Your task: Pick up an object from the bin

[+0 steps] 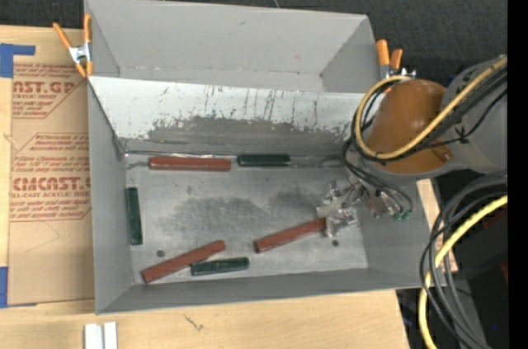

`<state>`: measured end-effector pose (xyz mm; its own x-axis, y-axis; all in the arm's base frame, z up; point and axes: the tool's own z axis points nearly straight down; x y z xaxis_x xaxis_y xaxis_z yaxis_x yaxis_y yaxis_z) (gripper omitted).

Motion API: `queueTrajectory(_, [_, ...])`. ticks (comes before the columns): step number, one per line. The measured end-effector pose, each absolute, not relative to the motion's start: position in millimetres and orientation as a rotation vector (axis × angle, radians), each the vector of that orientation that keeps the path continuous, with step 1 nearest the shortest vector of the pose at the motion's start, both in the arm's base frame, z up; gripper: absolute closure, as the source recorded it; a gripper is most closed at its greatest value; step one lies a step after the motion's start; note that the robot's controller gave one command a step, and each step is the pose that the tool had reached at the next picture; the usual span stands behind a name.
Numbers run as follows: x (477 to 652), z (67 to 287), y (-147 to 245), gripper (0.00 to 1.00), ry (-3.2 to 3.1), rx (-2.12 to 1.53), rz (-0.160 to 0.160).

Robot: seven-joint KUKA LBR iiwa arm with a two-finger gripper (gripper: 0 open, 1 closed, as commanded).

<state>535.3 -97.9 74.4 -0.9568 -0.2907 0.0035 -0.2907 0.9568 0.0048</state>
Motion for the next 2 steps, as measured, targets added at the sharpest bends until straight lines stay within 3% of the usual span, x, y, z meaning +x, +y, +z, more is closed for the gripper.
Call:
queueTrajectory(1, [542.0, 192.1, -107.5, 1.0, -3.11, 0.461, 0.0])
queueTrajectory(2, [541.9, 192.0, -107.6, 1.0, -3.11, 0.461, 0.0])
